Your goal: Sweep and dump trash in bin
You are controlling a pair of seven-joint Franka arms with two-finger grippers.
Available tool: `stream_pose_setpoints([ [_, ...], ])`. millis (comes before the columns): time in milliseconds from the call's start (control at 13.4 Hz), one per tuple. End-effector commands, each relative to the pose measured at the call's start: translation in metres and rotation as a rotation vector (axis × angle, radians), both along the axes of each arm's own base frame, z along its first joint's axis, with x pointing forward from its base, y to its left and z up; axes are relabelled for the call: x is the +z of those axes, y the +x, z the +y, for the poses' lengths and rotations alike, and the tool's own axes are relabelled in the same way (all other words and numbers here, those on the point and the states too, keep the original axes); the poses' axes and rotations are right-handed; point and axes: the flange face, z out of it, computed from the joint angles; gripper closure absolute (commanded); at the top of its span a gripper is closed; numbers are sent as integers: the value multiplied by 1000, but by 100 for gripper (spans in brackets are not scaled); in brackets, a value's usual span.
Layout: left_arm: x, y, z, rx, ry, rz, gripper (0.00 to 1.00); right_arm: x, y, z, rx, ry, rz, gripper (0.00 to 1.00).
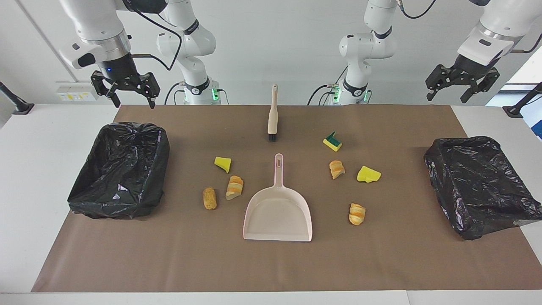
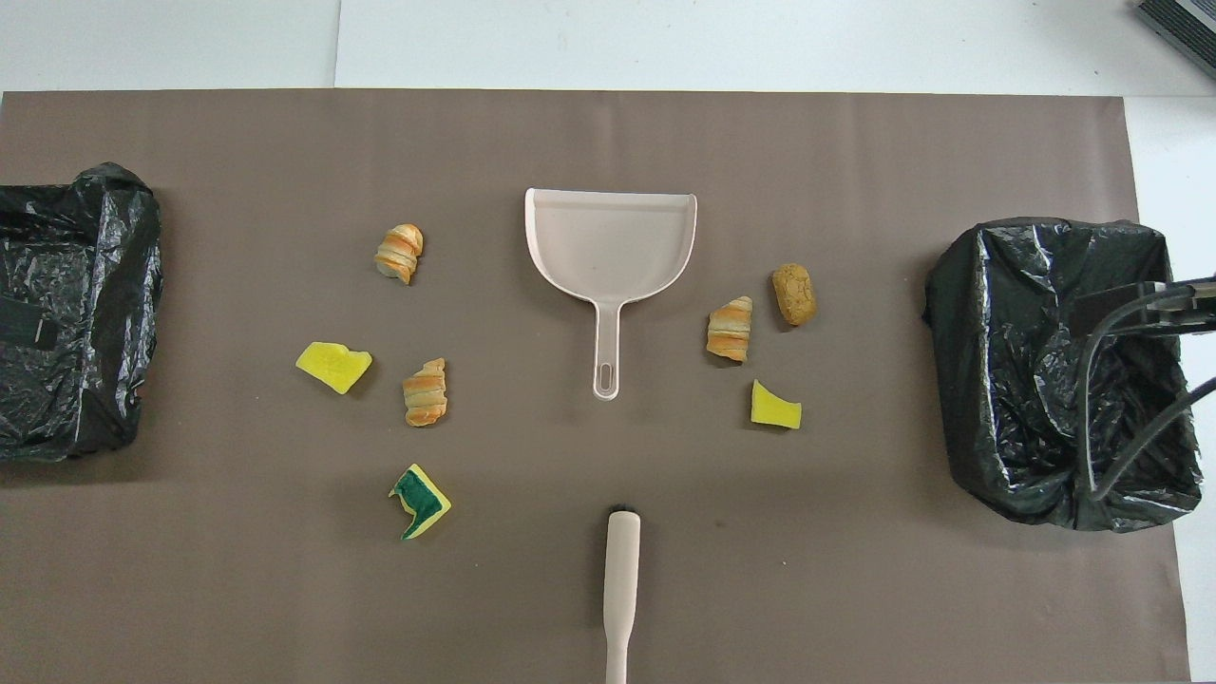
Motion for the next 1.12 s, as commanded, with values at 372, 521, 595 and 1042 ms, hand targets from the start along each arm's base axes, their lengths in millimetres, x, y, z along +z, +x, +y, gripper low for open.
stream_pose_setpoints([
  [372,2,-6,0,0,1,-3,0,3,-12,-12,-3,14,25,0],
  [521,2,-6,0,1,0,-3,0,0,-13,-5,1,25,33,0],
  [595,2,-6,0,1,0,-3,0,-1,-13,-1,-2,24,37,0],
  [1042,1,-7,-3,-3,0,0,0,-9,-24,27,-14,31,62,0],
])
